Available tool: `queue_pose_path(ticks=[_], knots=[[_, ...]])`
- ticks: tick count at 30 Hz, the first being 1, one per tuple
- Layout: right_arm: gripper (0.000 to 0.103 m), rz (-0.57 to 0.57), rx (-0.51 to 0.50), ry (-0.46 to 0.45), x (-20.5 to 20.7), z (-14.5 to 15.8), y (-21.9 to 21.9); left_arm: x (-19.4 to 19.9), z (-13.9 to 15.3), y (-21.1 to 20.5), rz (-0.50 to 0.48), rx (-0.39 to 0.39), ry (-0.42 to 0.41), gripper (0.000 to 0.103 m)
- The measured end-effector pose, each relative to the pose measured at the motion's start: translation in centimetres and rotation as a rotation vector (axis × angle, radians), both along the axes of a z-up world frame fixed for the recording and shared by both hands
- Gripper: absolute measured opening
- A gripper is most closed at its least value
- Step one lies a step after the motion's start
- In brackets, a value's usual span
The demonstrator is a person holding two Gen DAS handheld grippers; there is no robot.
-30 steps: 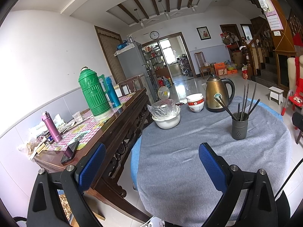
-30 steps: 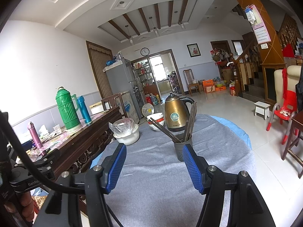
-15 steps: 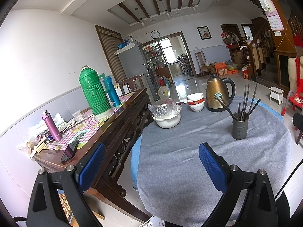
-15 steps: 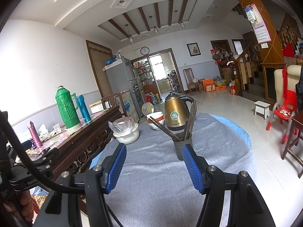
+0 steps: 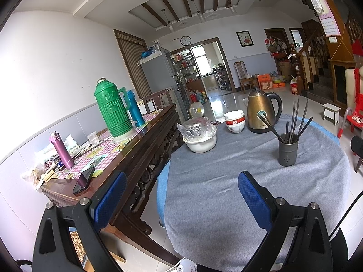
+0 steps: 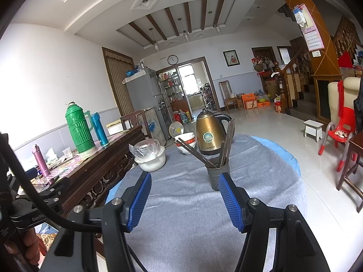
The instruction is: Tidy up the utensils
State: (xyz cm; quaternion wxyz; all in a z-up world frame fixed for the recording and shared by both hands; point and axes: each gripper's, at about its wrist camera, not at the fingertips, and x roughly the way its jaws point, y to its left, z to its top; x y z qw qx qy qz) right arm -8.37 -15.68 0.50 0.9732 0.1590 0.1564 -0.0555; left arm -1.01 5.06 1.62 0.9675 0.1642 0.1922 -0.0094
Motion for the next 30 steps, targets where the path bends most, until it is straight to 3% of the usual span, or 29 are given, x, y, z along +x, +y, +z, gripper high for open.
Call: queue_pose_path(ticks=[20,30], knots=[[0.066,-0.01,0.006,-0.003,0.0,-0.1,-0.2,0.1,-0.3,0.1,-0.001,-0.005,0.003,0.099],[0.066,-0.044,-0.024,-0.013,0.0,0.4,-0.9,1.4,-0.8,-2.1,-0.022,-0.019,0.027,0.099]])
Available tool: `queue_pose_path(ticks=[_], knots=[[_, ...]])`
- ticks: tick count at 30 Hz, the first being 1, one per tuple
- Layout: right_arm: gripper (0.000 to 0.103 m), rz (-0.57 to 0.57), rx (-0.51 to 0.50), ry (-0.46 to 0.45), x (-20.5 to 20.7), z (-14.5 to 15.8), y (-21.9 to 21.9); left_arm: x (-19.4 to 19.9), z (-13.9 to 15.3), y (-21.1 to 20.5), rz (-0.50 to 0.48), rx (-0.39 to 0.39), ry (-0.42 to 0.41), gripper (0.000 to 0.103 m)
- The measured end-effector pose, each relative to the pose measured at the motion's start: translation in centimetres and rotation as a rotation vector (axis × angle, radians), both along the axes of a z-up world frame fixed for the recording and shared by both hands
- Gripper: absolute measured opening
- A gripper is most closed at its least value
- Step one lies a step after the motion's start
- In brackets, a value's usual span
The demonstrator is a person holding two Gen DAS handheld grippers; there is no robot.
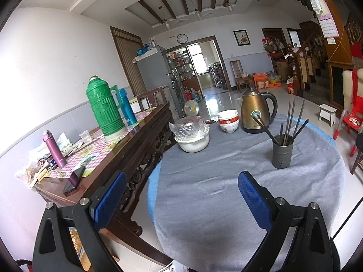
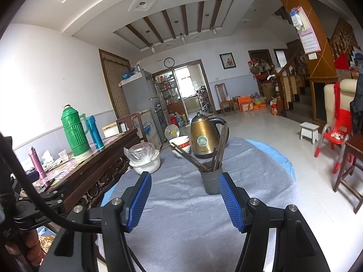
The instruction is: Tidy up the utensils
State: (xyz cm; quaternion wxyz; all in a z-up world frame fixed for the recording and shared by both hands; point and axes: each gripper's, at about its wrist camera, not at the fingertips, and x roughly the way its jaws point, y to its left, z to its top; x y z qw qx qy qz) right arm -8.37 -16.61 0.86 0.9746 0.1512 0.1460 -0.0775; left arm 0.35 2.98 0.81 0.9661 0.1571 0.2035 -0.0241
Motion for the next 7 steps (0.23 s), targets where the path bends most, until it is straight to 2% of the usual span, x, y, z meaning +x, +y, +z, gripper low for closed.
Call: queue_pose_path(ticks=[4,7], knots=[[0.066,-0.023,-0.01,0.009,0.5,-0.1,-0.9,1.4,-0.6,-1.1,-0.009,-0.008,0.024,0.099],[0.066,-0.063,-0.006,0.03,1.3,-0.8,-2.4,3.5,-1.5,-1.5,-0.043,-0.074,0.06,0.099]])
